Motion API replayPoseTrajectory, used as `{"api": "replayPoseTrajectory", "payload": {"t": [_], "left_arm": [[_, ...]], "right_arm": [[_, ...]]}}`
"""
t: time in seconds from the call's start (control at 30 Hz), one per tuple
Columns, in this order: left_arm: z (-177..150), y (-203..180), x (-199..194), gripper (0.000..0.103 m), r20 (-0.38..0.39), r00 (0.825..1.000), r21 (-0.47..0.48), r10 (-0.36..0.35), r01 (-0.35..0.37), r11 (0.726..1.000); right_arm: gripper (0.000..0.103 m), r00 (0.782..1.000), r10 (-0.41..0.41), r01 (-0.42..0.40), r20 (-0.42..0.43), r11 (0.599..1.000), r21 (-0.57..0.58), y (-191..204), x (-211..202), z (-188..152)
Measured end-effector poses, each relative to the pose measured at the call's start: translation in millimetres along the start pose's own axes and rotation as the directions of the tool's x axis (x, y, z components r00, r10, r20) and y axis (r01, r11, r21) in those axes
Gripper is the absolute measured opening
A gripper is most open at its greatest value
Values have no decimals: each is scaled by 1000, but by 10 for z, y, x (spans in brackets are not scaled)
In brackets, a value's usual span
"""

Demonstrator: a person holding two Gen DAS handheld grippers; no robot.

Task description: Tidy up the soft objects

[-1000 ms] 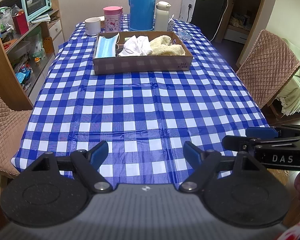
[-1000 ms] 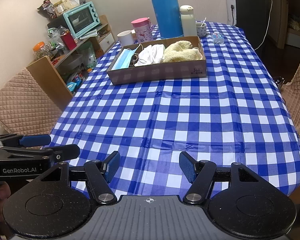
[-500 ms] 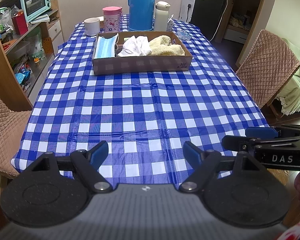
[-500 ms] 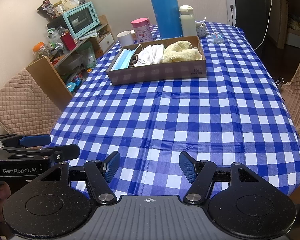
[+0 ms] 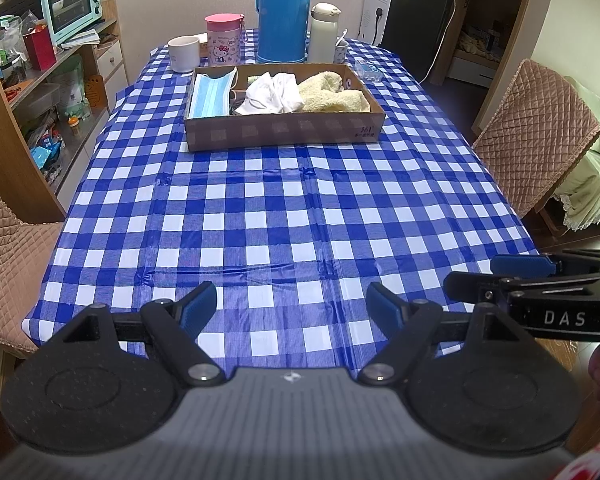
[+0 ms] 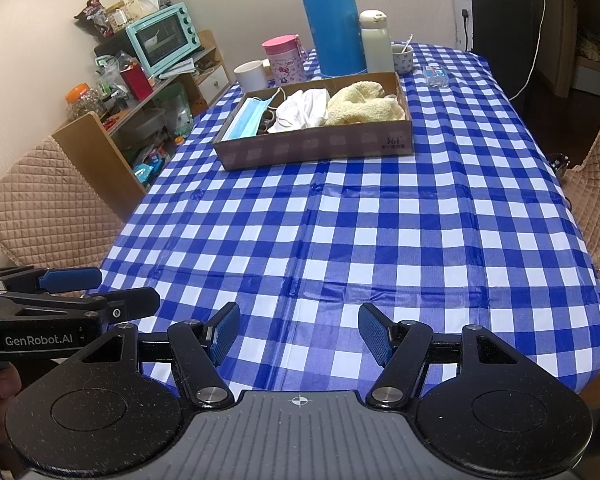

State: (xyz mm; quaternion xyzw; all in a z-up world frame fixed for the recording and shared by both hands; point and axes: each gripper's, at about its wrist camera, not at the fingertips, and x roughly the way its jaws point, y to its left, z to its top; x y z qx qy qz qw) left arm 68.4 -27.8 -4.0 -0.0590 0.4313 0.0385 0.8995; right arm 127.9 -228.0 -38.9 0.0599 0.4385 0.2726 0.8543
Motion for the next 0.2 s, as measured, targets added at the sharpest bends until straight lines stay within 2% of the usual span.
{"api": "replayPoseTrajectory", "payload": {"t": [0.2], "left_arm": [[36,-8,25,80,-3,1000,1,-1,1,1000]], "right_arm": [[65,1000,0,0,-1,1000,1,1,4,2]]}}
